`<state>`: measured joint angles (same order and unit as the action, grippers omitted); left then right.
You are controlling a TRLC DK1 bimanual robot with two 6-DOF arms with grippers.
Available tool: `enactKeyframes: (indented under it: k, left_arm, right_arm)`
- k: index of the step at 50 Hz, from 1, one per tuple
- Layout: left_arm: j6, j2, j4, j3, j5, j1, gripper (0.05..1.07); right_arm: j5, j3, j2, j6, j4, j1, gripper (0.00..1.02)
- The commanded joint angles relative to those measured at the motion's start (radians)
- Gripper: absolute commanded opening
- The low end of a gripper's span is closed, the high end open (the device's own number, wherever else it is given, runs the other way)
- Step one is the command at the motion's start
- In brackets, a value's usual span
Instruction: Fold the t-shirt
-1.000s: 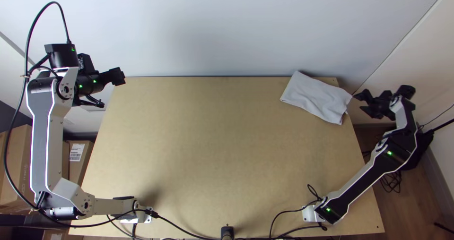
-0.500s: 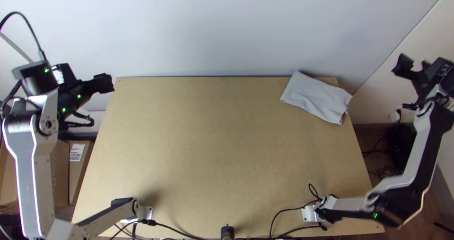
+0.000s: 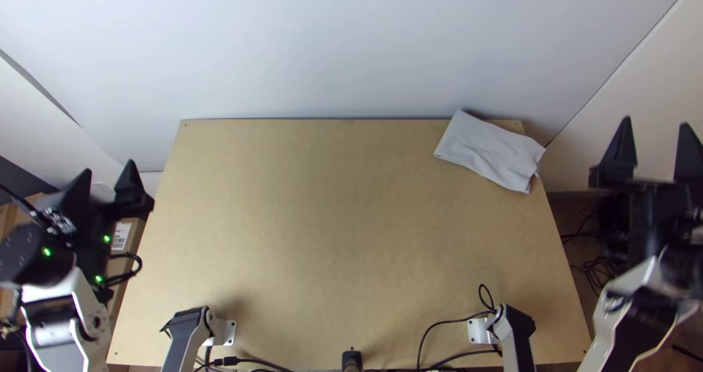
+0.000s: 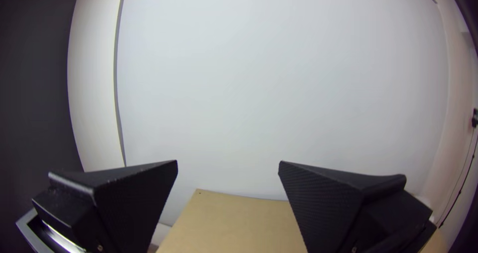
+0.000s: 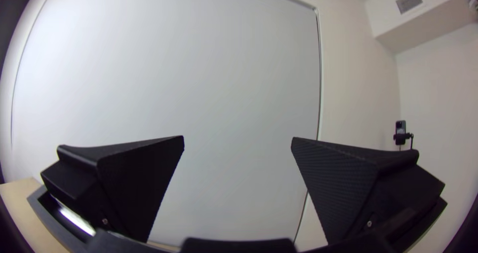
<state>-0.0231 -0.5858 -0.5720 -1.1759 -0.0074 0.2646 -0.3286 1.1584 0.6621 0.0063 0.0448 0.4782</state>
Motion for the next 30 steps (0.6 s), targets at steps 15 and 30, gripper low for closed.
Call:
enactKeyframes:
  k: [15, 30]
  left_arm:
    - [0.051, 0.465, 0.144, 0.584, 0.007, -0.004, 1.03]
    - [0.032, 0.586, 0.254, 0.846, 0.014, -0.034, 1.03]
  right_arm:
    - [0.135, -0.634, -0.618, 0.153, -0.358, 0.002, 0.99]
    - [0.192, -0.899, -0.671, 0.319, -0.367, -0.016, 0.99]
